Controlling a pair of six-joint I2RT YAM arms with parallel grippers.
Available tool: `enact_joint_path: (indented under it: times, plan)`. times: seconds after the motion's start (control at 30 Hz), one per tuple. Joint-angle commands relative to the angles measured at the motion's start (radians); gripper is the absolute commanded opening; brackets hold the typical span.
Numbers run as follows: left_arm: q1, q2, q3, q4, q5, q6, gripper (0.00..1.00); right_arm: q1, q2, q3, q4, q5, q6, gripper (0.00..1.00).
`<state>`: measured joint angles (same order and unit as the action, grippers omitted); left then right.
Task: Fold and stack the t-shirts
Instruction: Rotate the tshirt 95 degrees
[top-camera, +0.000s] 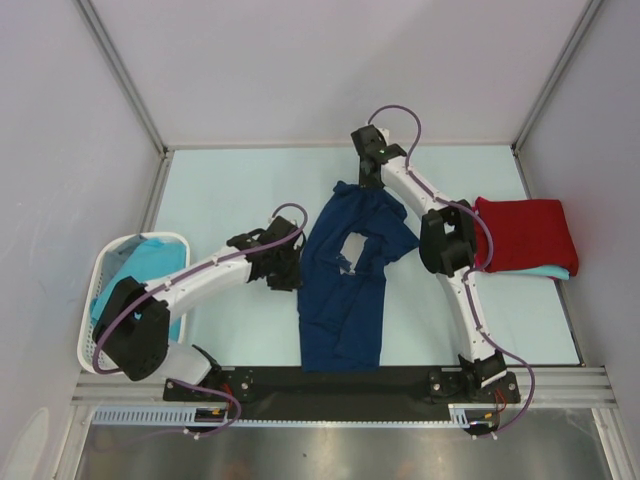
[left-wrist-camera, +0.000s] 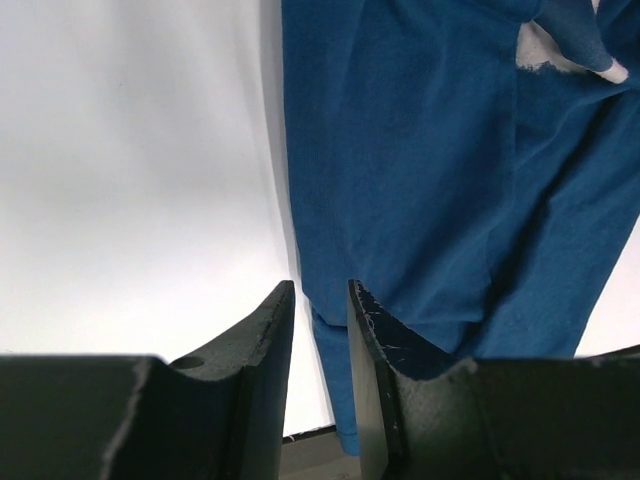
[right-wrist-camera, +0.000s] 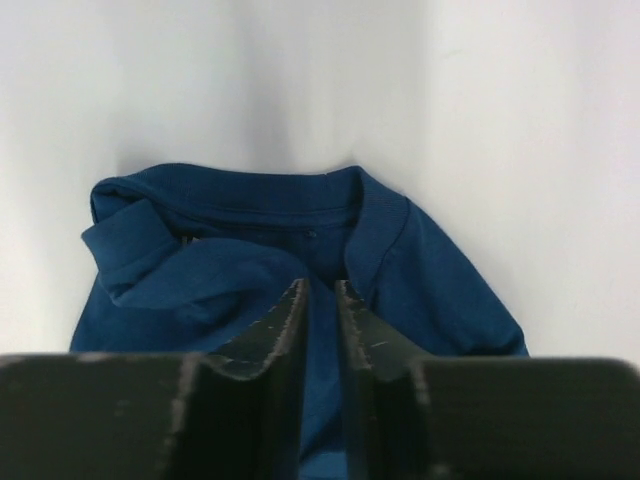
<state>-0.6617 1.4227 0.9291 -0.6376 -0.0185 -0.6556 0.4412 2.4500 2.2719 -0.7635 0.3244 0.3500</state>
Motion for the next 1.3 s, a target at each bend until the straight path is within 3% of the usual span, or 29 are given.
enact_joint_path:
  times: [0.0, 0.17, 0.43, 0.57, 0.67, 0.8, 0.9, 1.27]
  plan:
    - [-0.004, 0.010, 0.027, 0.021, 0.011, -0.013, 0.33, -0.004, -0.065, 0.014, 0.032, 0.013, 0.010, 0.28]
    - [-0.006, 0.016, 0.030, 0.019, 0.011, -0.009, 0.33, 0.005, -0.046, 0.107, 0.032, -0.034, 0.004, 0.35]
    - [-0.006, 0.035, 0.034, 0.015, 0.035, 0.004, 0.33, 0.044, 0.012, 0.175, 0.026, -0.070, -0.009, 0.36]
    - [-0.006, 0.064, 0.054, 0.021, 0.034, 0.020, 0.32, 0.059, -0.037, 0.109, 0.004, 0.007, -0.005, 0.34]
    - [-0.004, 0.100, 0.094, 0.035, 0.022, 0.034, 0.32, 0.067, -0.106, -0.049, 0.027, 0.045, -0.002, 0.33]
    - [0.005, 0.168, 0.210, 0.041, 0.022, 0.051, 0.32, 0.056, -0.308, -0.344, 0.098, 0.082, 0.018, 0.32]
    - [0.022, 0.249, 0.322, 0.036, 0.032, 0.066, 0.32, 0.041, -0.426, -0.443, 0.119, 0.108, 0.035, 0.32]
    - [0.116, 0.626, 0.798, -0.022, 0.068, 0.097, 0.33, -0.006, -0.612, -0.517, 0.073, 0.124, 0.027, 0.34]
